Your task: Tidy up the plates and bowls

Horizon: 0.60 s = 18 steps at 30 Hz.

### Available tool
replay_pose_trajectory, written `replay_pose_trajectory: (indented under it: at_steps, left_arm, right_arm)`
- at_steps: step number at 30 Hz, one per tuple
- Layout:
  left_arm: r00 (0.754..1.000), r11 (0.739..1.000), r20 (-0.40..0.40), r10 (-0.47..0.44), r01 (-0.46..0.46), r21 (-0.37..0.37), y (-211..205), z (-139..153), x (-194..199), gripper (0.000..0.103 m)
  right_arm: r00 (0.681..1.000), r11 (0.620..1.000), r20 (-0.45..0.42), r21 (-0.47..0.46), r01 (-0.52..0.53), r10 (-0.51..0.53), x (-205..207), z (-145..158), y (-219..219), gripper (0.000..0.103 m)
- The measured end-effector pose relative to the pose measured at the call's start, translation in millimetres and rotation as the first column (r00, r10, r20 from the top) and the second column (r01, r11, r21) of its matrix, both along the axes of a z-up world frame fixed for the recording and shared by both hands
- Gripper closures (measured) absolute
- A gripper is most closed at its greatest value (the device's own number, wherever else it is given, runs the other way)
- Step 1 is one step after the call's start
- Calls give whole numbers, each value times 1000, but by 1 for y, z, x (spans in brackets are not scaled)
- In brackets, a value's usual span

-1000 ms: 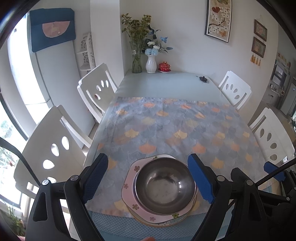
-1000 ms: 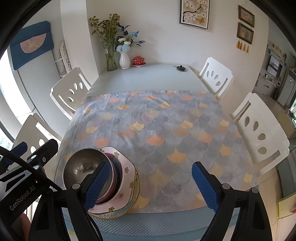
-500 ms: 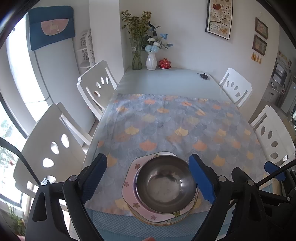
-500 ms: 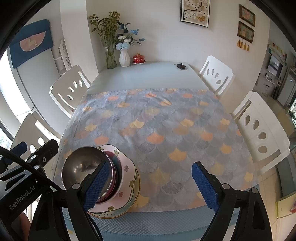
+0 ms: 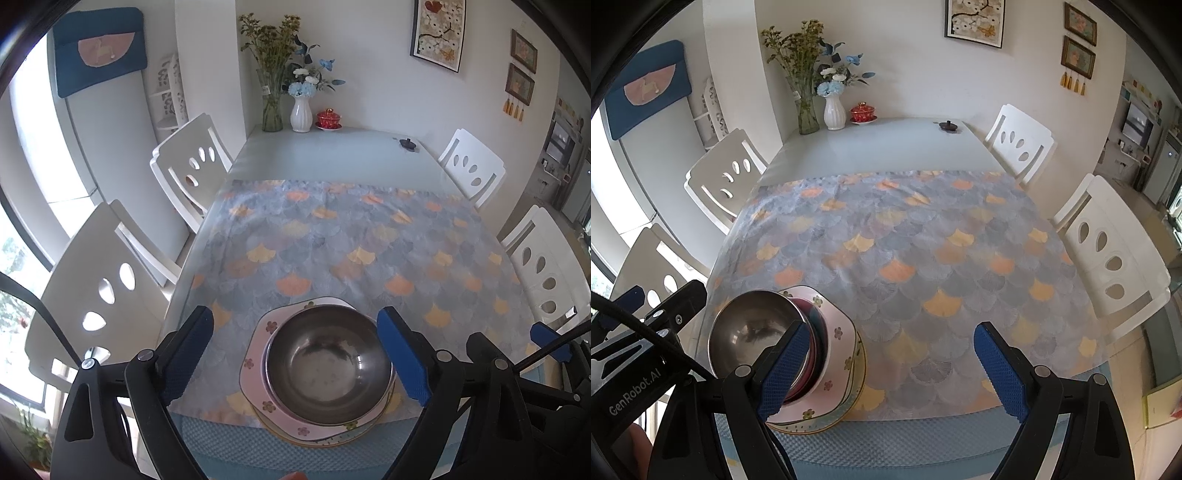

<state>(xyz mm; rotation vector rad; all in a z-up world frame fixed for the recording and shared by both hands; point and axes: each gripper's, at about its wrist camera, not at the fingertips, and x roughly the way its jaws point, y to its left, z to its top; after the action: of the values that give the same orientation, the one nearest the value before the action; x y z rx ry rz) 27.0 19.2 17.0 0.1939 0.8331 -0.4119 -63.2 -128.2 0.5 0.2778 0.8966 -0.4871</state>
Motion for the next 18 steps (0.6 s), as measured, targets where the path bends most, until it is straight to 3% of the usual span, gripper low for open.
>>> replay_pose_trajectory:
  at_steps: [8,18]
  left_arm:
    - [1000,997,15,1,-2,76,-8,-5,-1,13]
    - [999,995,32,17,-20,101,-9,-4,-2,13]
  right_arm:
    - [1000,1000,7,14,21,-21,0,2,-9,13]
    - [1000,999,5,26,24,-24,-2,1,-14,13]
